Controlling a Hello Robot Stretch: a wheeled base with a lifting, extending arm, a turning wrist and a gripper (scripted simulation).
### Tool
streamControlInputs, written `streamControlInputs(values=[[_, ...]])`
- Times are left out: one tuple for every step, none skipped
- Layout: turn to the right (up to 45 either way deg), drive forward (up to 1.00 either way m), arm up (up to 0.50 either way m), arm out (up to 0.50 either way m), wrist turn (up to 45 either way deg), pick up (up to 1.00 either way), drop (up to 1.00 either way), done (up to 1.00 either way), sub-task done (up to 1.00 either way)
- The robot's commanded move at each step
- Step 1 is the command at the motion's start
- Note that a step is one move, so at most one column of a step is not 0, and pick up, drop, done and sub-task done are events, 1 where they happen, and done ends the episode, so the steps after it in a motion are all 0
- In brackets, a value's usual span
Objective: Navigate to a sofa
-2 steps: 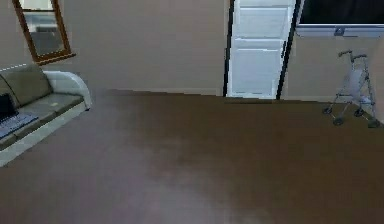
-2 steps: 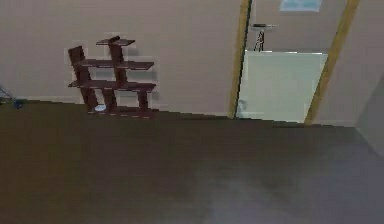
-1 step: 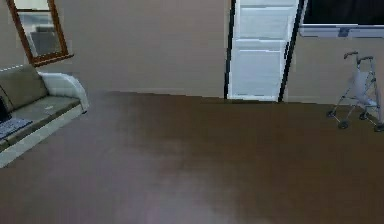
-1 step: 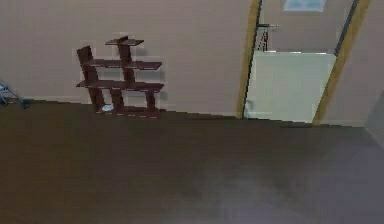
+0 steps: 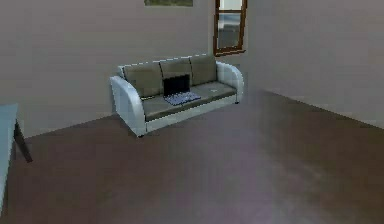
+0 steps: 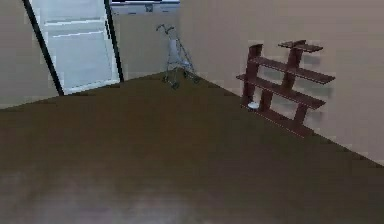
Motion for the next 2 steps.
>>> streamControlInputs(values=[[-24.0, 0.00, 0.00, 0.00, 0.0, 0.00, 0.00, 0.00, 0.00], [0.0, 0.60, 0.00, 0.00, 0.0, 0.00, 0.00, 0.00, 0.00]])
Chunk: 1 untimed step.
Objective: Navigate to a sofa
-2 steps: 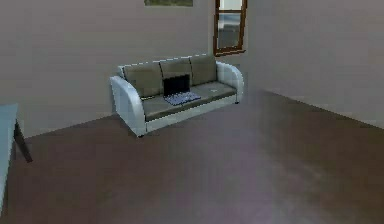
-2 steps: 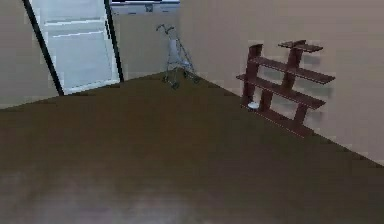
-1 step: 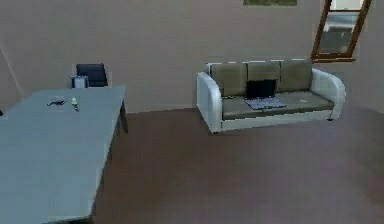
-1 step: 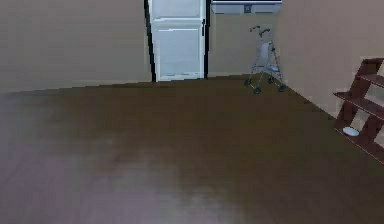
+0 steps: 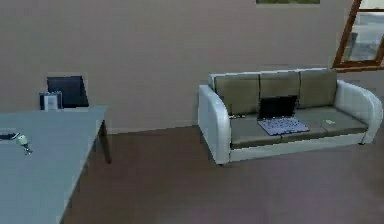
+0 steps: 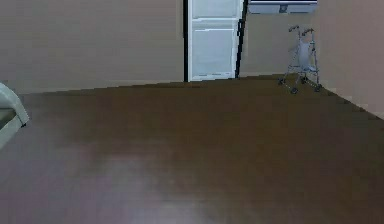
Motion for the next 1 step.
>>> streamControlInputs(values=[[-6.0, 0.00, 0.00, 0.00, 0.0, 0.00, 0.00, 0.00, 0.00]])
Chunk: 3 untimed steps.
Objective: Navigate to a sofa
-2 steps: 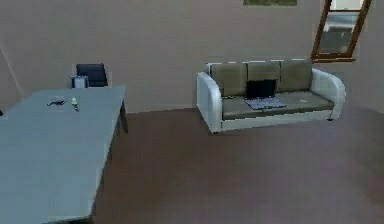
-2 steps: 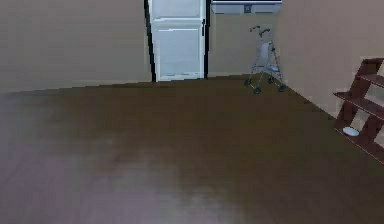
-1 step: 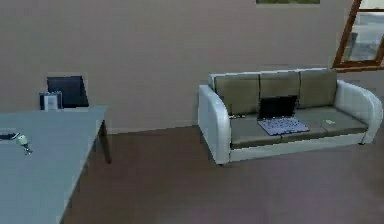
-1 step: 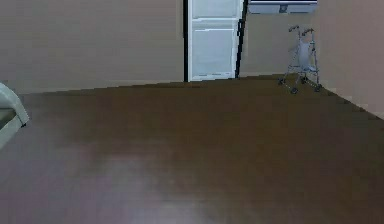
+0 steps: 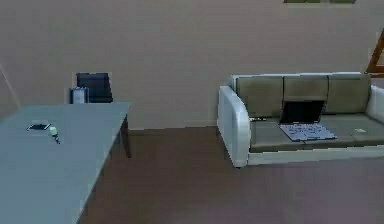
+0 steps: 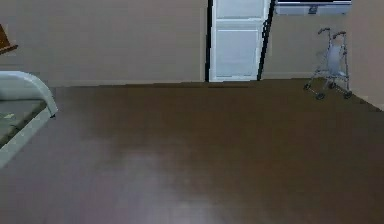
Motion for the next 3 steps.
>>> streamControlInputs(values=[[0.0, 0.90, 0.00, 0.00, 0.0, 0.00, 0.00, 0.00, 0.00], [45.0, 0.00, 0.00, 0.00, 0.0, 0.00, 0.00, 0.00, 0.00], [0.0, 0.00, 0.00, 0.00, 0.0, 0.00, 0.00, 1.00, 0.00]])
